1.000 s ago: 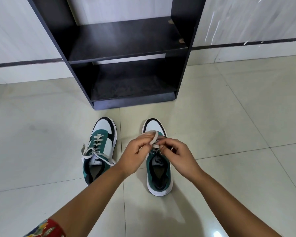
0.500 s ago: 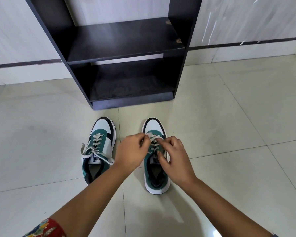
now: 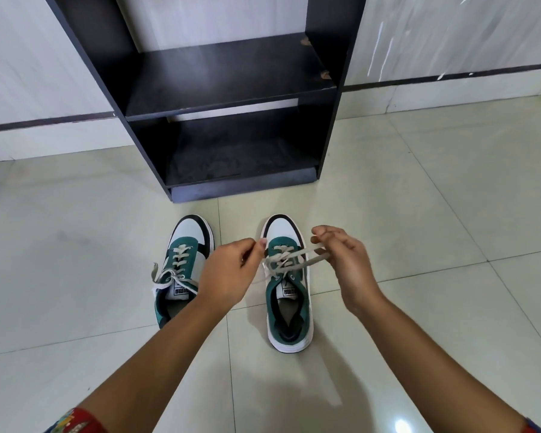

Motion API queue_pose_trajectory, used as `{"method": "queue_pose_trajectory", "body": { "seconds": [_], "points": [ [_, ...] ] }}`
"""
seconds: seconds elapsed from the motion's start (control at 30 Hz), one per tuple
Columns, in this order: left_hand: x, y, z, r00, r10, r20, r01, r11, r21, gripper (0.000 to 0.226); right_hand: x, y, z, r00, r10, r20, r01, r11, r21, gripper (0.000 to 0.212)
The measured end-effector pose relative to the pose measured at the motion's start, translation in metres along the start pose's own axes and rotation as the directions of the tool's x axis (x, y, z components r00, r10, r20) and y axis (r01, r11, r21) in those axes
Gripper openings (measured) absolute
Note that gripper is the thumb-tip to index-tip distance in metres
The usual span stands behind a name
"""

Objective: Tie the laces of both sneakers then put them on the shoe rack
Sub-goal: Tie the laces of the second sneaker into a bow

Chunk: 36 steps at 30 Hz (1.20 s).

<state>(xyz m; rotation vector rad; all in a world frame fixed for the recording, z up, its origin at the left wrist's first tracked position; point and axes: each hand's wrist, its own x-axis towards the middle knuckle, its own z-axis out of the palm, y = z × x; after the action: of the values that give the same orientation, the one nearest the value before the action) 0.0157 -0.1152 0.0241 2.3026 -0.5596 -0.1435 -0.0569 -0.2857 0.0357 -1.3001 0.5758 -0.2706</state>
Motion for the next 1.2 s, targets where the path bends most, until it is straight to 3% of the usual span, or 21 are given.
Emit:
{"method": "queue_pose_trajectory", "body": {
  "seconds": [0.1,0.17,0.2,0.27,0.33,0.4,0.43,0.47,0.53,0.57,0.73,0.83,0.93,1.03,1.1,1.2],
  "points": [
    [-0.002,-0.005,0.001,0.999,-0.038,0.020,0.039,0.998,-0.045,0.041,0.007,-0.015,-0.017,0.991,0.040,-0.130,-0.027,0.995,0.099,0.029],
    [-0.004,-0.008,0.001,0.997,-0.070,0.038,0.073,0.993,-0.095,0.036,0.011,-0.017,-0.030,0.978,-0.063,-0.200,0.023,0.980,-0.200,0.042],
    [-0.005,-0.009,0.002,0.995,-0.086,0.045,0.091,0.989,-0.119,0.034,0.013,-0.015,-0.036,0.974,-0.131,-0.187,0.032,0.889,-0.457,0.044],
    [-0.006,-0.010,0.003,0.995,-0.082,0.050,0.088,0.987,-0.133,0.029,0.015,-0.004,-0.048,0.983,-0.152,-0.105,-0.018,0.484,-0.875,0.032],
    [-0.008,-0.012,0.006,0.995,-0.062,0.075,0.071,0.990,-0.119,0.024,0.010,0.008,-0.053,0.996,-0.047,-0.078,-0.071,0.130,-0.989,0.009],
    [-0.009,-0.014,0.009,0.992,-0.049,0.118,0.064,0.991,-0.120,0.023,0.005,0.024,-0.056,0.999,0.034,-0.019,-0.015,-0.113,-0.993,0.025],
    [-0.010,-0.016,0.010,0.990,-0.044,0.131,0.059,0.991,-0.116,0.025,0.003,0.031,-0.053,0.997,0.060,0.047,0.055,-0.142,-0.988,0.037],
    [-0.010,-0.016,0.011,0.990,-0.039,0.137,0.053,0.993,-0.105,0.026,0.001,0.036,-0.048,0.990,0.067,0.121,0.126,-0.072,-0.989,0.043],
    [-0.010,-0.017,0.012,0.991,-0.027,0.133,0.040,0.995,-0.094,0.024,-0.004,0.038,-0.033,0.969,0.069,0.236,0.216,0.219,-0.951,0.039],
    [-0.010,-0.018,0.012,0.992,-0.026,0.123,0.038,0.995,-0.096,0.020,-0.006,0.039,-0.027,0.962,0.066,0.263,0.233,0.300,-0.925,0.033],
    [-0.014,-0.024,0.010,0.998,-0.021,0.058,0.021,1.000,0.000,0.018,-0.002,0.031,-0.031,0.980,0.033,0.198,0.183,0.250,-0.951,0.020],
    [-0.018,-0.041,0.006,0.996,-0.090,0.014,0.085,0.976,0.198,0.020,0.005,0.024,-0.051,0.996,0.036,0.078,0.076,0.071,-0.995,0.016],
    [-0.023,-0.057,0.007,0.987,-0.119,0.109,0.052,0.874,0.483,0.025,0.008,0.031,-0.061,0.982,0.187,-0.002,0.002,-0.018,-1.000,0.016],
    [-0.025,-0.055,0.015,0.968,-0.116,0.224,-0.021,0.848,0.529,0.025,0.006,0.045,-0.054,0.956,0.289,0.049,0.073,-0.073,-0.995,0.024],
    [-0.023,-0.049,0.020,0.964,-0.081,0.252,-0.045,0.890,0.454,0.033,0.002,0.049,-0.047,0.967,0.208,0.147,0.157,-0.029,-0.987,0.037],
    [-0.018,-0.039,0.026,0.969,0.019,0.247,-0.099,0.944,0.316,0.036,-0.001,0.042,-0.031,0.963,0.031,0.266,0.247,0.280,-0.928,0.033]
  ]
}}
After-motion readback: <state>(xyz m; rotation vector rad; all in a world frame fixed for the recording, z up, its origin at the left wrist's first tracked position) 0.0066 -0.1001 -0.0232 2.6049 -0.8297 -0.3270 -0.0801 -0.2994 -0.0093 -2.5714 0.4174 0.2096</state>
